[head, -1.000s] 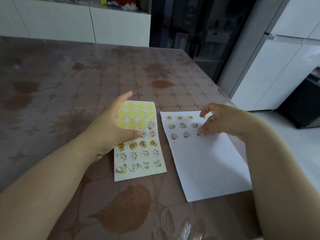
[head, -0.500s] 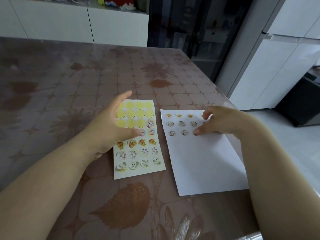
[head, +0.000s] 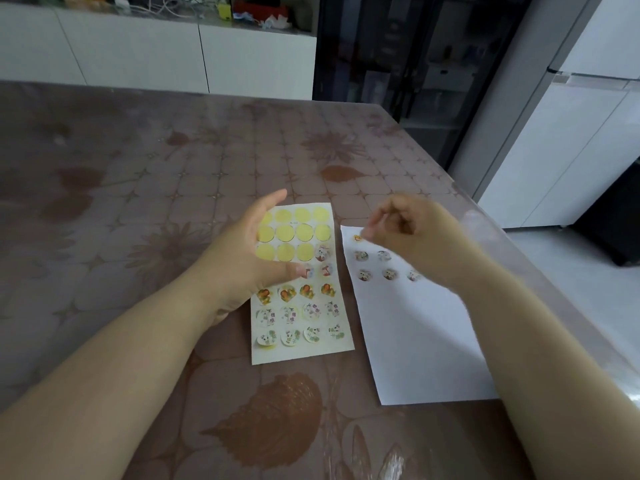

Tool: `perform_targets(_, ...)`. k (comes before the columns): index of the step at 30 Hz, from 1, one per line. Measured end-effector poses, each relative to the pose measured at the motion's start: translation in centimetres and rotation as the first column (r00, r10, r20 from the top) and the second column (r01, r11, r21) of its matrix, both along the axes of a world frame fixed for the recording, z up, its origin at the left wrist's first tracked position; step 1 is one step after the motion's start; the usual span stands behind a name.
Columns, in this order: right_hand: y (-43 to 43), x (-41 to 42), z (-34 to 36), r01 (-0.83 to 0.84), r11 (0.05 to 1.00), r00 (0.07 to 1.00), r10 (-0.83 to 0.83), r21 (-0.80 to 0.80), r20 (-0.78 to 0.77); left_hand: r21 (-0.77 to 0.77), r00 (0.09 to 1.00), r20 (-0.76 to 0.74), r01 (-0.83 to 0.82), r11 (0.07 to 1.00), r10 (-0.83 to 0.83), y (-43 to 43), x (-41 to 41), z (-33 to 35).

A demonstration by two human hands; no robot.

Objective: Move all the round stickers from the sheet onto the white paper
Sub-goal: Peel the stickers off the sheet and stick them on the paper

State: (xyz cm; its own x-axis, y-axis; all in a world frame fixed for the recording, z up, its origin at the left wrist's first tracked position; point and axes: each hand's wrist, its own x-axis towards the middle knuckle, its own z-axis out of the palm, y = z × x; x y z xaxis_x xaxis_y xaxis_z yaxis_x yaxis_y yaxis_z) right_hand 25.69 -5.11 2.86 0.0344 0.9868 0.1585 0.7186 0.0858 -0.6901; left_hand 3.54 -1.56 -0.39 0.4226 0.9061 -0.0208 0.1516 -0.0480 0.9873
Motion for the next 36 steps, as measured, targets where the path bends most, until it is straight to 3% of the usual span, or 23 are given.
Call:
perform_targets(4,0.0,-2.7,-1.2,-0.136,0.988,0.979,0.123,0.072,0.166,-0.060,0.996,0.093,0.014,0.998,-0.008,0.0,0.2,0.2)
perform_targets(11,0.2,-3.4,-2.1,-0.090,0.970,0.996,0.083,0.228,0.041,-0.111,0.980,0.197,-0.009,0.994,0.031,-0.2,0.3,0.5)
perform_targets(14,0.0,-3.4,-1.8,-0.112,0.962,0.993,0.097,0.251,0.073,-0.101,0.983,0.184,-0.001,0.995,0.019,-0.1,0.3,0.4)
perform_targets(17,-0.2,-3.4,-1.5,-0.111,0.976,0.994,0.104,0.188,0.046,-0.081,0.986,0.167,0.003,0.997,0.011,-0.1,0.2,0.3)
perform_targets(25,-0.3,-3.5,-0.9,-0.055,0.997,0.967,0.038,-0.061,-0.252,-0.059,0.993,0.117,-0.015,0.998,0.021,0.1,-0.1,-0.1)
perform_targets(36,-0.2,-3.7,-1.4,-0.062,0.989,0.933,0.008,-0.137,-0.360,-0.016,1.000,-0.005,-0.012,1.000,0.011,0.1,-0.4,0.2)
